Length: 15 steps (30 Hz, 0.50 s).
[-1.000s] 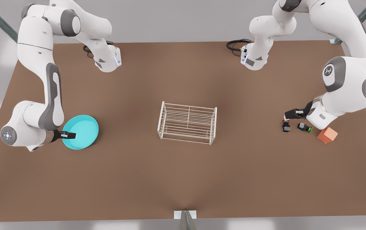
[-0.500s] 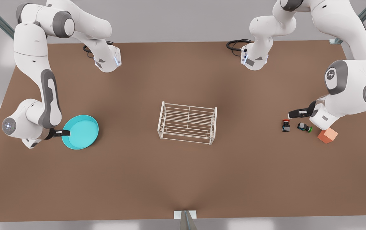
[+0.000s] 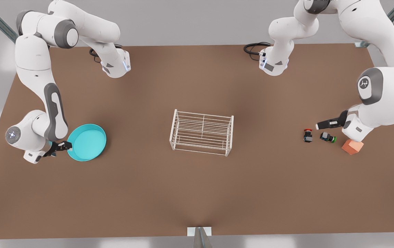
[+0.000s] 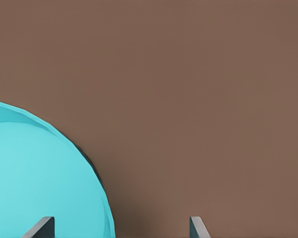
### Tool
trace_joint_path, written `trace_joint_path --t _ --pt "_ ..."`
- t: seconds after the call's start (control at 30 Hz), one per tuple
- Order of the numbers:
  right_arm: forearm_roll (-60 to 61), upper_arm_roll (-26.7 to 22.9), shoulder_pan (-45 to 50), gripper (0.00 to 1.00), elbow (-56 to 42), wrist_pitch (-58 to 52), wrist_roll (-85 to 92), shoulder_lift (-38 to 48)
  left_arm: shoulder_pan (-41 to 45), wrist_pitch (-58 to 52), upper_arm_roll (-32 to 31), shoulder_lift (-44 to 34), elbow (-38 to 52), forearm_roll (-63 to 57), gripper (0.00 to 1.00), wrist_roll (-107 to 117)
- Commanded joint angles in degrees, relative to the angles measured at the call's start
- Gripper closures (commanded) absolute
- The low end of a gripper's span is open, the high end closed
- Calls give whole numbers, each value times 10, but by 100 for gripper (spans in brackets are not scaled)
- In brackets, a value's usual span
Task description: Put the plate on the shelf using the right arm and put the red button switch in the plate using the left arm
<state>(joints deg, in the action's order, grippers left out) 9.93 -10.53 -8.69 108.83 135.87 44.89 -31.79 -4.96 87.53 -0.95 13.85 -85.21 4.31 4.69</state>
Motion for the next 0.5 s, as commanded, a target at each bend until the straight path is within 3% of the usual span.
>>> trace_joint_path --t 0.0,0.17,0.3,0.47 --pt "18 2 0 0 0 18 164 -8 -1 3 1 17 30 -38 0 -29" --pt "49 4 -2 1 2 15 185 -28 1 -68 -17 10 28 12 0 -64" --pt "51 4 -2 9 4 -13 184 -28 0 -86 -38 8 10 13 0 -21" --pt "51 4 -2 33 3 -25 183 -28 1 -87 -48 16 16 10 0 -25"
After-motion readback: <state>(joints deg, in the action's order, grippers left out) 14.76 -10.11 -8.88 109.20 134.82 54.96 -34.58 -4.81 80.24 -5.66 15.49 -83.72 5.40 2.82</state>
